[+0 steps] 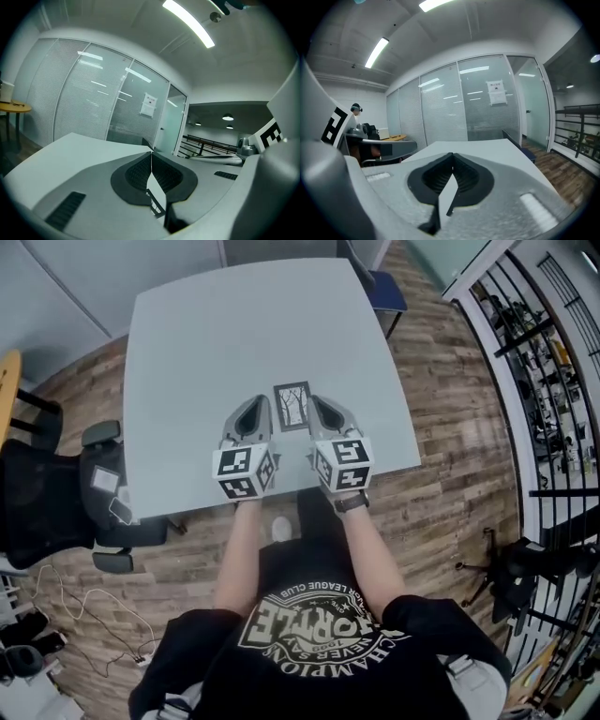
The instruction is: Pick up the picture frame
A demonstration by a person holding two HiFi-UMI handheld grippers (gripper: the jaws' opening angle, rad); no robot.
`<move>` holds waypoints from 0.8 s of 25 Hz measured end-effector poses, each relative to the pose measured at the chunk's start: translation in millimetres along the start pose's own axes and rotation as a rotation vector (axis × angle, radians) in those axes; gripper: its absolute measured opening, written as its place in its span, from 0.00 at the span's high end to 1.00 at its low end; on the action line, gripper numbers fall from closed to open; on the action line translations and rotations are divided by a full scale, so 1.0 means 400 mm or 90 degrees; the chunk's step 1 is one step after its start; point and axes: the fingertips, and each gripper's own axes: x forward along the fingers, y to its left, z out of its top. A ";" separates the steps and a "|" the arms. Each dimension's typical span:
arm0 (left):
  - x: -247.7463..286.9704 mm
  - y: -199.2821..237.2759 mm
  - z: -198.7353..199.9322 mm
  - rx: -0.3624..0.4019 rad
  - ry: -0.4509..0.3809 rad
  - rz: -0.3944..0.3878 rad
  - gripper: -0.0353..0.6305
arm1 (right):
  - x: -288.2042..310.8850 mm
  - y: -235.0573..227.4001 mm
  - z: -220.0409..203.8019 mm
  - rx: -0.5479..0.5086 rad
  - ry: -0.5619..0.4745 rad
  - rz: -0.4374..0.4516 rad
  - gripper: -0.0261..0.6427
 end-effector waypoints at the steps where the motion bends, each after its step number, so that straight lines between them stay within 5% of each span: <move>1: 0.027 0.016 -0.011 -0.007 0.011 0.002 0.94 | 0.031 -0.014 -0.013 0.002 0.014 0.003 0.97; 15: 0.340 0.174 -0.322 -0.072 0.220 0.046 0.86 | 0.343 -0.175 -0.294 0.030 0.218 0.054 0.96; 20: 0.427 0.220 -0.428 -0.088 0.278 0.041 0.80 | 0.440 -0.218 -0.406 0.033 0.276 0.056 0.87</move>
